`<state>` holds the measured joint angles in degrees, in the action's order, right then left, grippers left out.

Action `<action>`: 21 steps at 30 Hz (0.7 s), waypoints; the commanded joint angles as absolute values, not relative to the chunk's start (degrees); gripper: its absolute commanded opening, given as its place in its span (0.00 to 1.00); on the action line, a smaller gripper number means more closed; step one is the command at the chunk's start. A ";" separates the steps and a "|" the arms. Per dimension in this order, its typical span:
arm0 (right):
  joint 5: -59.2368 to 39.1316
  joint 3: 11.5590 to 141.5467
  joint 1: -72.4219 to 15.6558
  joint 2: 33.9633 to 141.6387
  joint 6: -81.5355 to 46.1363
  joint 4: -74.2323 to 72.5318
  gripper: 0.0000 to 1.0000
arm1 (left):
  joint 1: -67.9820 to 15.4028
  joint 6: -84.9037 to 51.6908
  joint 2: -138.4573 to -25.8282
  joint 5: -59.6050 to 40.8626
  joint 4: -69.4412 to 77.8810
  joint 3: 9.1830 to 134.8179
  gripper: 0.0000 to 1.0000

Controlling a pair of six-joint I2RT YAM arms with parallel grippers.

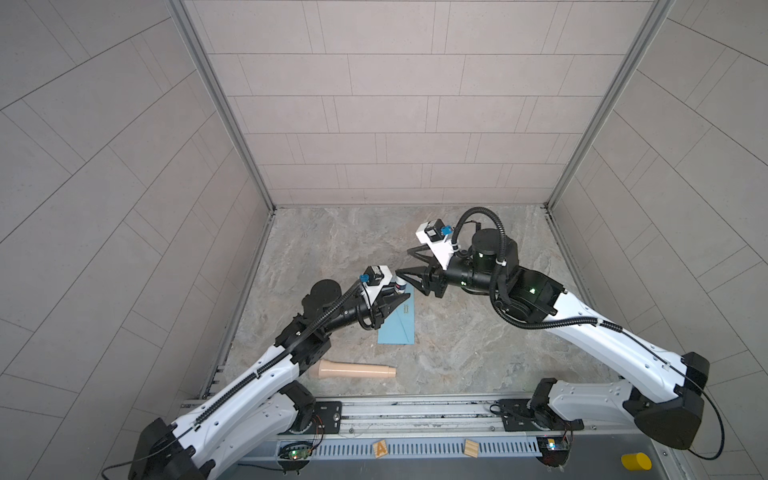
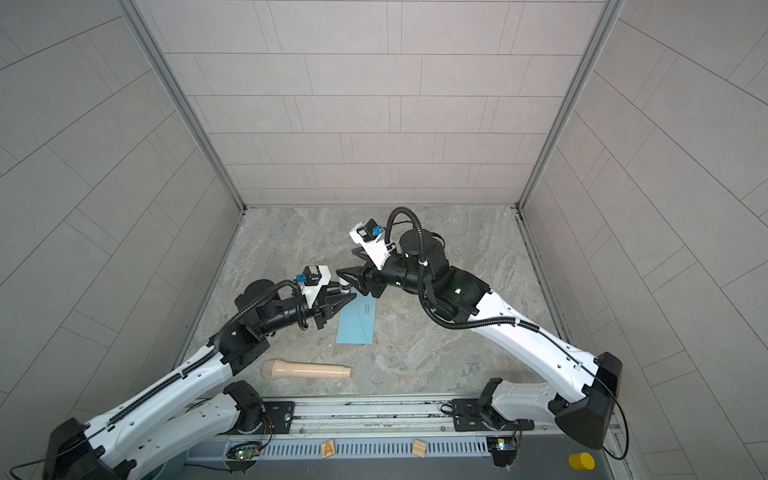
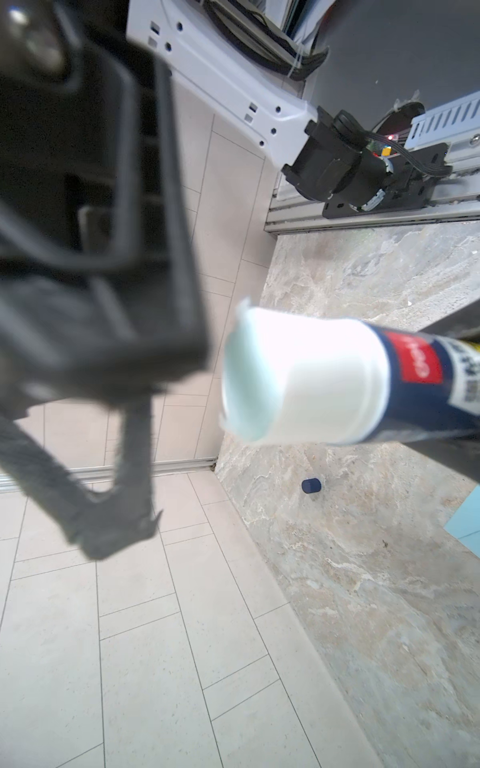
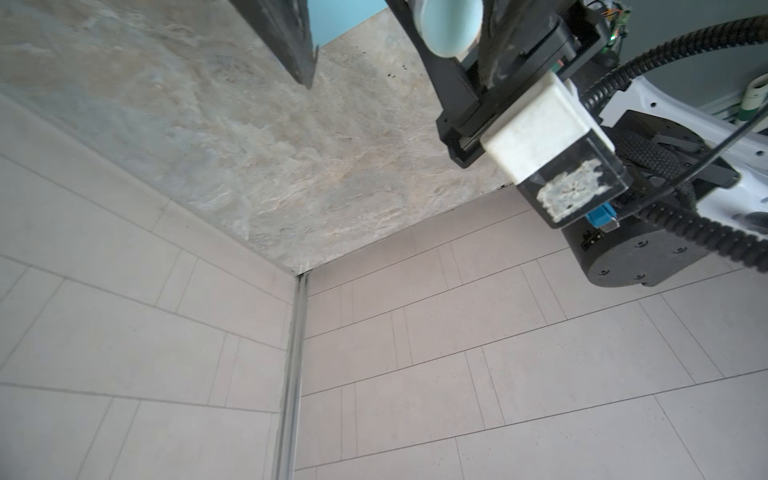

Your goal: Place the letter into the envelope and seal it

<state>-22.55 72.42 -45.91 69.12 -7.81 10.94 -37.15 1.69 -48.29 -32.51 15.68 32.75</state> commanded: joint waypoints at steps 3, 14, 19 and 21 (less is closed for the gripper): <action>-21.40 74.87 -41.90 64.37 -7.12 14.98 0.72 | -37.32 4.57 -46.87 -32.93 13.73 33.53 0.00; -14.41 80.72 -23.87 73.63 -9.67 31.75 0.75 | -37.31 6.52 -45.81 -33.70 9.96 34.01 0.00; -13.91 82.13 -18.22 80.55 -8.11 34.51 0.77 | -37.27 7.84 -45.01 -33.45 7.88 34.01 0.00; -13.41 83.24 -16.96 83.72 -7.42 35.82 0.77 | -37.32 8.20 -44.96 -33.40 7.42 33.93 0.00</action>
<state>-14.72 81.30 -18.15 81.76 -8.16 31.66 -37.15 6.52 -45.93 -32.80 7.88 32.75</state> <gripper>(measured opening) 0.766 0.262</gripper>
